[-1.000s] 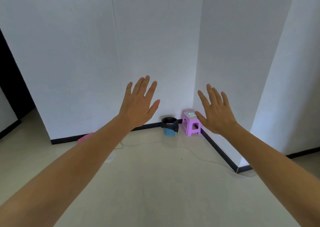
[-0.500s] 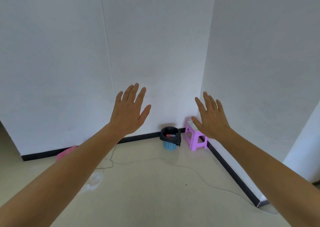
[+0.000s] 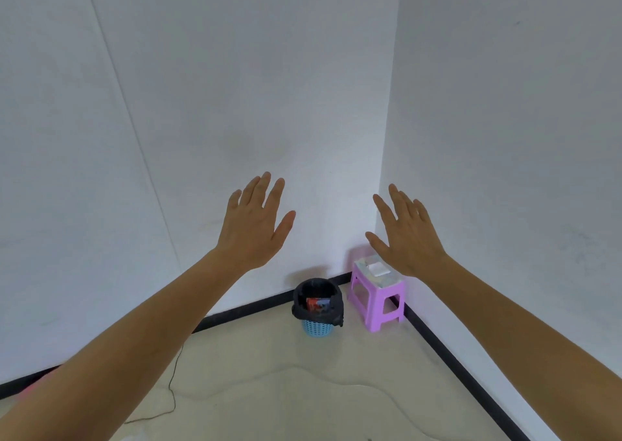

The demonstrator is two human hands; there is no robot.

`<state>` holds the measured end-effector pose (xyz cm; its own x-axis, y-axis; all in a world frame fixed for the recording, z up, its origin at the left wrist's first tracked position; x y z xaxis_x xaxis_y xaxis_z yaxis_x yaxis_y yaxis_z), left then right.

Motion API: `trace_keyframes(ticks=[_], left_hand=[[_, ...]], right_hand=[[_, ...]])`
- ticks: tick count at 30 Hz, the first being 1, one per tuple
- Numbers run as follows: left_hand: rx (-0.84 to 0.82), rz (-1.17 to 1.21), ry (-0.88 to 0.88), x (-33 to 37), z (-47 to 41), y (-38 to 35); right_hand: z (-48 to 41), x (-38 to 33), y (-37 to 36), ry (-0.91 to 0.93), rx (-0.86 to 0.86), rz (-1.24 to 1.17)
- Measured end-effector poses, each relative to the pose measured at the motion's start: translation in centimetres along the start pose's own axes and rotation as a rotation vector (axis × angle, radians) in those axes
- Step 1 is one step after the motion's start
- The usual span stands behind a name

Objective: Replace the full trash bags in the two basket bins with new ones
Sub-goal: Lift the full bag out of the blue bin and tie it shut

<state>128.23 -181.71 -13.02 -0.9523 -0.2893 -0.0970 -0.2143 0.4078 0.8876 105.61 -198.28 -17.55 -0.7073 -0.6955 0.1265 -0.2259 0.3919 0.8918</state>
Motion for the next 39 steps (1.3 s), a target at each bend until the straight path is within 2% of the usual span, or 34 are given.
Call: trace_keyframes(ticks=[7,15,23,26,33,39], left_hand=[[-0.107,-0.076,0.0,-5.0,-16.9,-9.1],[-0.178,-0.008,0.051,-14.7,-29.7,-21.8],[-0.375,0.107,-0.069,-20.5,-43.3,-38.0],[-0.419,0.126,-0.134,-20.8,-47.3,-42.4],[-0.556,0.234,-0.072,-18.7,-47.6,-56.1],[-0.637,0.398,0.116,-15.9,-41.3,-74.7]], right_hand=[[-16.5,6.8,-9.9,-0.059,-0.118,-0.008],[-30.5,7.1,-21.9,-0.049,-0.243,0.053],[-39.9,7.6,-36.1,-0.216,-0.484,0.095],[-42.8,7.9,-39.7,-0.262,-0.512,0.079],[-45.4,7.9,-52.5,-0.218,-0.689,-0.014],[-40.9,7.3,-71.3,-0.273,-0.765,-0.197]])
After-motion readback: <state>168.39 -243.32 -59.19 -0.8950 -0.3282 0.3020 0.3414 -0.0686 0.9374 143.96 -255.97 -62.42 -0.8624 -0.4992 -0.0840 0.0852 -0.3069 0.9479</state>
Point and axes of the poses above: each hand's wrist, its own z-axis away from the middle knuckle, its own y-axis out of the back of the hand, x = y × z, the point moved 4 cm from there along -z, towards the middle knuckle, and after that the axes turned 6 degrees about -x, right-handed, at the moved point
